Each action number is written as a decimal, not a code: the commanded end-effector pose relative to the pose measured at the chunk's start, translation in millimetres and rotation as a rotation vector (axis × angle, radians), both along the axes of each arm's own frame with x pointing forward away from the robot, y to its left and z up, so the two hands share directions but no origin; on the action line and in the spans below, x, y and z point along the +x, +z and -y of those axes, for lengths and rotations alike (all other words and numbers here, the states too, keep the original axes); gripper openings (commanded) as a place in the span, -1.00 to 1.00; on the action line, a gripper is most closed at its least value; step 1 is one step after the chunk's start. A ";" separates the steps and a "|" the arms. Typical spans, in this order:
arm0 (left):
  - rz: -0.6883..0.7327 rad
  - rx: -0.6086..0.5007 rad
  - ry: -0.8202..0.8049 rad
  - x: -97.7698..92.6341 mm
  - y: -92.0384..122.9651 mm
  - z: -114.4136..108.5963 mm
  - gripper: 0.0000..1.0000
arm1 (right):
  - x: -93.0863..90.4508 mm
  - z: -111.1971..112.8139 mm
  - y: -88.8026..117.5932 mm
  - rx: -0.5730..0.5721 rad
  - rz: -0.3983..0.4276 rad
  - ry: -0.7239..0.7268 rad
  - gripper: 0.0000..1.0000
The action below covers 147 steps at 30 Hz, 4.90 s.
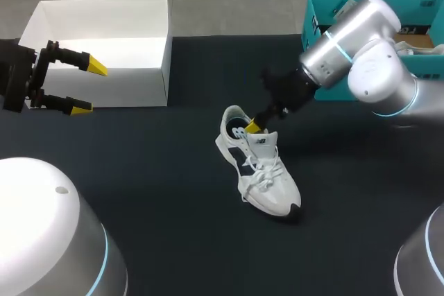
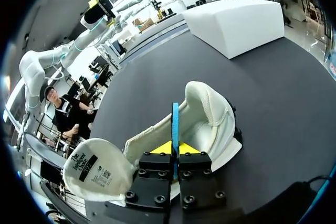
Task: Take the shoe out of the shoebox, open the shoe tongue, remove and reinsert the insole, then place the shoe into the shoebox
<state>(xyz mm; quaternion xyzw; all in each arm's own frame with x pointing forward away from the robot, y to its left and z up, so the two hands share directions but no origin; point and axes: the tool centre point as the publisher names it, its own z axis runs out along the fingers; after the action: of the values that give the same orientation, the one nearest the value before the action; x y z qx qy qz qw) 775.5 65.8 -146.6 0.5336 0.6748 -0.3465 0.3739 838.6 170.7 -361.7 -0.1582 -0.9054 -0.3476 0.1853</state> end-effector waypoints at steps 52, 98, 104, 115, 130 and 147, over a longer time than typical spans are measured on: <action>-0.002 0.004 0.000 -0.3 0.4 0.0 1.00 | 10.4 -16.8 9.8 -0.056 0.097 -0.013 -1.00; -0.002 0.004 0.000 -0.3 0.4 0.0 1.00 | -0.7 -17.1 20.1 -0.164 0.194 0.048 1.00; -0.002 0.004 0.000 -0.3 0.4 0.0 1.00 | 3.4 -17.4 17.7 -0.155 0.191 0.030 -0.18; -0.002 0.004 0.000 -0.3 0.4 0.0 1.00 | 7.5 -20.0 11.9 -0.154 0.187 0.011 -1.00; -0.002 0.004 0.000 -0.3 0.4 0.0 1.00 | 13.4 -21.2 8.4 -0.173 0.218 -0.004 -1.00; -0.002 0.004 0.000 -0.3 0.4 0.0 1.00 | 18.8 -22.1 -6.5 -0.233 0.239 0.001 -1.00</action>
<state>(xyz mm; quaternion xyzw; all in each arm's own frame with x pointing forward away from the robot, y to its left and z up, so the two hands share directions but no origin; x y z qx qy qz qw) 775.5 65.8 -146.6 0.5336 0.6748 -0.3465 0.3739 859.0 192.1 -366.8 -0.1328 -0.9552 -0.2573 0.0611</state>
